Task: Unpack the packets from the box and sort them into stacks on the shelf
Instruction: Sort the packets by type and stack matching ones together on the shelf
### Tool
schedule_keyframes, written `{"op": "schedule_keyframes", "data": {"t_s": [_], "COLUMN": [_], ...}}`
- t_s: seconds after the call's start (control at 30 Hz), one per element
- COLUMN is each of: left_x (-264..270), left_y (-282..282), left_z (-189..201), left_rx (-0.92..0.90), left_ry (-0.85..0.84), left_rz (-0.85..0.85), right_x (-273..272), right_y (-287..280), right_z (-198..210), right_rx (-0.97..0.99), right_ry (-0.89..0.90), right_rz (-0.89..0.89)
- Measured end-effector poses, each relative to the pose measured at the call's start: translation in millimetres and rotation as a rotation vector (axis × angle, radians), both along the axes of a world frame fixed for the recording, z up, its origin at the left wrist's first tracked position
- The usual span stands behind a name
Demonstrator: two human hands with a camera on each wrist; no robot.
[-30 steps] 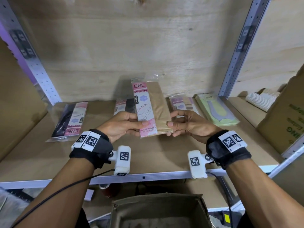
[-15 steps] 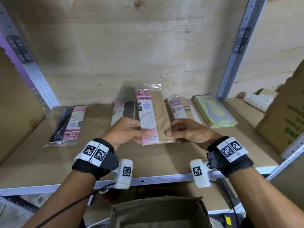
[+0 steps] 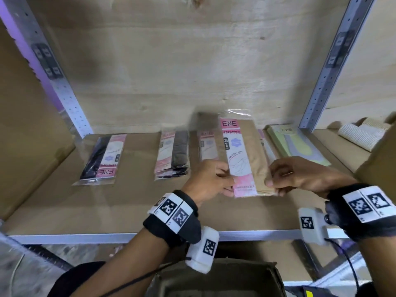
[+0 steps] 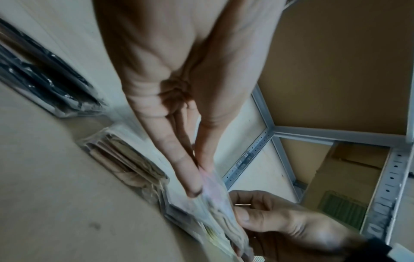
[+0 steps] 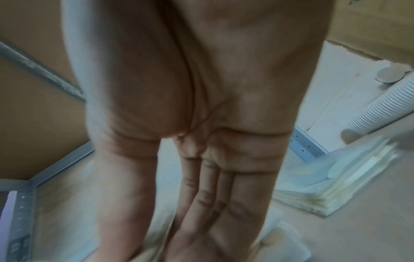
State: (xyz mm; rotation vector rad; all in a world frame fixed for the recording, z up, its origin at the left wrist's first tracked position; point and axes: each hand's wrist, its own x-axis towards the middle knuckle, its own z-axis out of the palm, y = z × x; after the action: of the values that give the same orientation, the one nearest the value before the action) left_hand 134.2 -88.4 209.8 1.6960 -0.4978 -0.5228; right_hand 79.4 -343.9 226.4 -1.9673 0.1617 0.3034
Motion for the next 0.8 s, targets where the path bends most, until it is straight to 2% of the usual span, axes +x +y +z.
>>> {"op": "schedule_keyframes", "data": {"t_s": [0.27,0.4,0.57,0.8], "left_x": [36.9,47.9,60.2,68.5], "left_y": [-2.5,4.4,12.9,10.3], "left_z": [7.3,11.1,15.0,15.5], "left_rx": [0.000,0.074,0.220,0.483], "left_ry": [-0.058,-0.076,-0.164,-0.390], "left_rz": [0.291,0.357,0.400,0.415], "right_x": [27.3,50.7,77.4,90.2], "right_y": [30.4,48.3,61.1,63.9], "right_z": [-19.0,-25.2,-28.9,-33.9], "right_rx": [0.100,0.013,-0.070,-0.175], "right_ry": [-0.247,-0.329,-0.312,-0.248], "right_rz": [-0.305,-0.375,-0.387,-0.385]}}
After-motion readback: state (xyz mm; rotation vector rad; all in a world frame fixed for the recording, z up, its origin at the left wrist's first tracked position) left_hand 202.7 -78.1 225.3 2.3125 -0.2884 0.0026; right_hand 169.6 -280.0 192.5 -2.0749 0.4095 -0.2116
